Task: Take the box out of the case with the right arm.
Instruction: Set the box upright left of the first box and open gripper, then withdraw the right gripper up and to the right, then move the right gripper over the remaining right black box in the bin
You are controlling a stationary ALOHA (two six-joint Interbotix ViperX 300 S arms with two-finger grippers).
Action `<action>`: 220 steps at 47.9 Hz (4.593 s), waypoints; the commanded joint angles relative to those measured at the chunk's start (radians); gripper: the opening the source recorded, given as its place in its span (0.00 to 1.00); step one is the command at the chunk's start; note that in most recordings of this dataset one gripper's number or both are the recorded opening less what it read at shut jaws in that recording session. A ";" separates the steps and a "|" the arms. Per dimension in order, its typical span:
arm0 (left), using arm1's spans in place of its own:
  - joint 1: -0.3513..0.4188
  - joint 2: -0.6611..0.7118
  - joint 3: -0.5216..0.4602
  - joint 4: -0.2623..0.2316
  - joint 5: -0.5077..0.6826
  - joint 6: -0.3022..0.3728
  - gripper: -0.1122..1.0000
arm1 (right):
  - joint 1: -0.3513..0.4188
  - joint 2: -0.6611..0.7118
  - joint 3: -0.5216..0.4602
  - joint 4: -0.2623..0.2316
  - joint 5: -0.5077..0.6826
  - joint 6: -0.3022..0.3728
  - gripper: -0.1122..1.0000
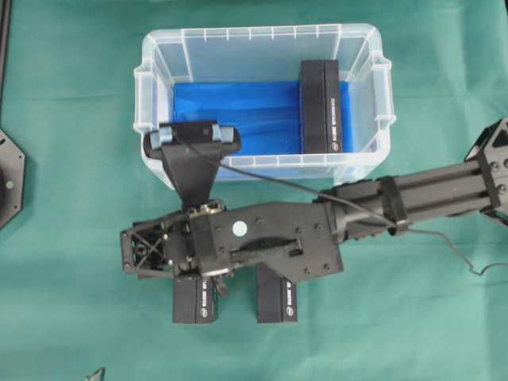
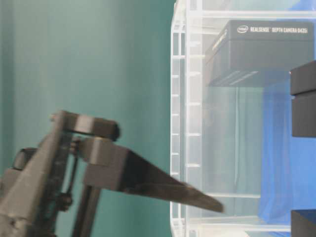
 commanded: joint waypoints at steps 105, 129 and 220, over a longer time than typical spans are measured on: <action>0.002 0.052 -0.028 0.002 -0.012 -0.002 0.12 | -0.060 -0.997 1.172 -0.029 -0.032 -0.061 0.90; 0.003 0.051 -0.028 0.002 -0.012 -0.002 0.12 | -0.445 -1.012 1.212 -0.028 -0.104 -0.471 0.90; 0.002 0.046 -0.026 0.002 -0.012 0.000 0.12 | -0.388 -0.638 0.870 0.018 -0.245 -0.494 0.90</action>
